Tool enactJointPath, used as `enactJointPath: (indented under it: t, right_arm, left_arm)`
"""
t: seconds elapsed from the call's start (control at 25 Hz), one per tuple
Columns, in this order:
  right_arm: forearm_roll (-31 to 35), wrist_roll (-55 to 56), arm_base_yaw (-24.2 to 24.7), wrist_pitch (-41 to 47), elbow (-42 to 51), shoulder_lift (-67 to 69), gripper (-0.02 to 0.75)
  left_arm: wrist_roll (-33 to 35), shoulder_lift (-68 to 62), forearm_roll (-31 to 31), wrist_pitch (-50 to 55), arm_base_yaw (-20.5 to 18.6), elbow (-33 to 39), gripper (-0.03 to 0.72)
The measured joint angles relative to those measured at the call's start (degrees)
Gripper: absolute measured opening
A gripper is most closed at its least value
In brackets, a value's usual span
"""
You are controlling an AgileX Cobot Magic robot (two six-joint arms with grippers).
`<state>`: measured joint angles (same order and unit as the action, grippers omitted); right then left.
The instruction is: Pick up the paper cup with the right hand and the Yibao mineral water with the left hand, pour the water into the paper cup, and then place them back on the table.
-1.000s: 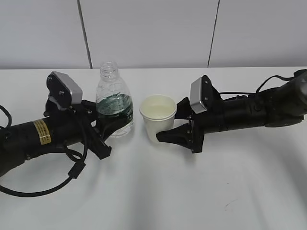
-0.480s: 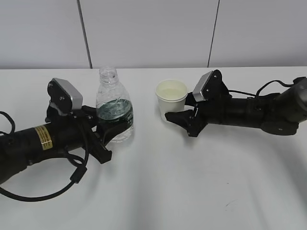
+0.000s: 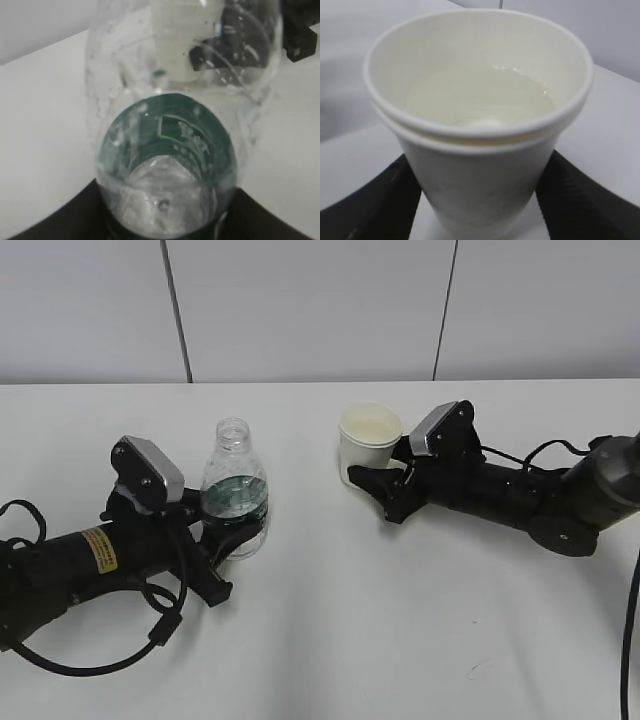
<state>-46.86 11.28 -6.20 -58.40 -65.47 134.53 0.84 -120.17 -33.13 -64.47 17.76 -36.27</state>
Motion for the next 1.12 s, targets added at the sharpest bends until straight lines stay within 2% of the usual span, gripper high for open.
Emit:
enactJointPath:
  t: [0.16,0.28,0.4,0.48,0.8,1.12]
  right_arm:
    - [0.51,-0.04,0.11,-1.00,0.00,0.67,0.523]
    - [0.51,-0.14,0.11,-1.35,0.00,0.79,0.555]
    - [0.63,-0.14,0.11,-2.48,0.00,0.79,0.638]
    - [0.73,1.23,0.11,-2.48,0.00,0.79,0.660]
    - [0.91,2.34,0.72,-1.13,1.15,0.79,0.669]
    - [1.06,2.42,5.44,-0.65,6.85,-2.09,0.666]
  left_arm:
    - [0.64,0.00,0.32,-0.63,0.00,0.00,0.484]
    - [0.64,0.00,0.59,-0.80,0.00,0.00,0.539]
    - [0.50,0.00,0.59,-0.80,0.00,0.00,0.552]
    - [-0.84,0.00,0.41,-0.80,0.00,0.08,0.555]
    - [-1.99,3.58,0.99,-0.86,-3.47,6.36,0.555]
    - [-2.03,8.33,3.70,-0.86,-8.30,10.20,0.555]
